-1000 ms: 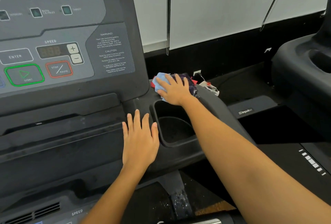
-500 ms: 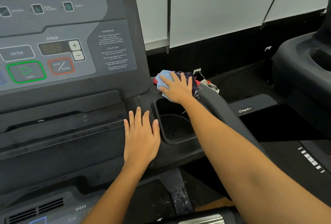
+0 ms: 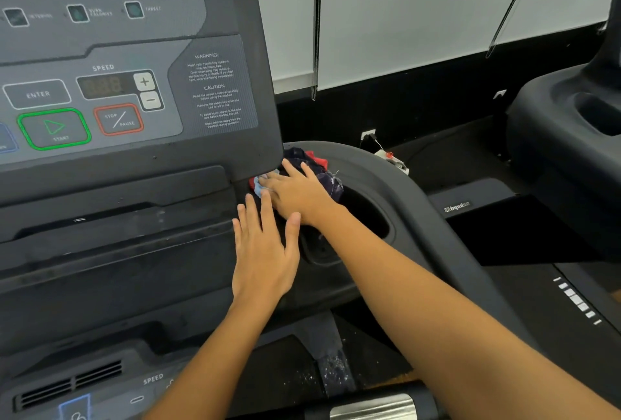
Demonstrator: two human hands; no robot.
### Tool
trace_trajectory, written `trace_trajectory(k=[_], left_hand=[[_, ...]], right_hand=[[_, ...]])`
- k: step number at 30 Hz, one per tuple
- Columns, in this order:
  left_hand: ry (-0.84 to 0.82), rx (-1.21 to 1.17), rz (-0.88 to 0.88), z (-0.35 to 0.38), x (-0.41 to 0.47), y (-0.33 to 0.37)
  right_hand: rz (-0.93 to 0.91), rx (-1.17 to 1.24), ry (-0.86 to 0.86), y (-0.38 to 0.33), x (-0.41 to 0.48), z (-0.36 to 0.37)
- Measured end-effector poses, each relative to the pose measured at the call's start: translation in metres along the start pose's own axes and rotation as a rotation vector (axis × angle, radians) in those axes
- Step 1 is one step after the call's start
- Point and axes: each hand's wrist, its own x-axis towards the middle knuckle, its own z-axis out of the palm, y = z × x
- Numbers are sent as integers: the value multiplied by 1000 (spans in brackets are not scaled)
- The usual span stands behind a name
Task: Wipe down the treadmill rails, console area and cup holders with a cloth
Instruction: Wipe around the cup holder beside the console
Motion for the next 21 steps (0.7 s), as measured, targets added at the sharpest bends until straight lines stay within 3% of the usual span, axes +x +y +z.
trace_trajectory(k=[5,6,9,13,16,21], left_hand=[[-1,-60,-16,-4,-2,3],[-5,-71,-17,-4,-2,3],[-15,-106,-18,-6,-4,5],[-14,-134,-52,-6,-6,6],[-15,-98,-33,-5,-6,5],[-19,-77,-29,-4,-4,3]], right_hand=[[-91,65,96,-4,-32,2],[-92,203,82,-2,-39,1],[158,1056,141,7,-64,-14],[464,1491,562,44,-91,-23],[518,1455,618,63,-106,-29],[462,1010,430,45,-105,-20]])
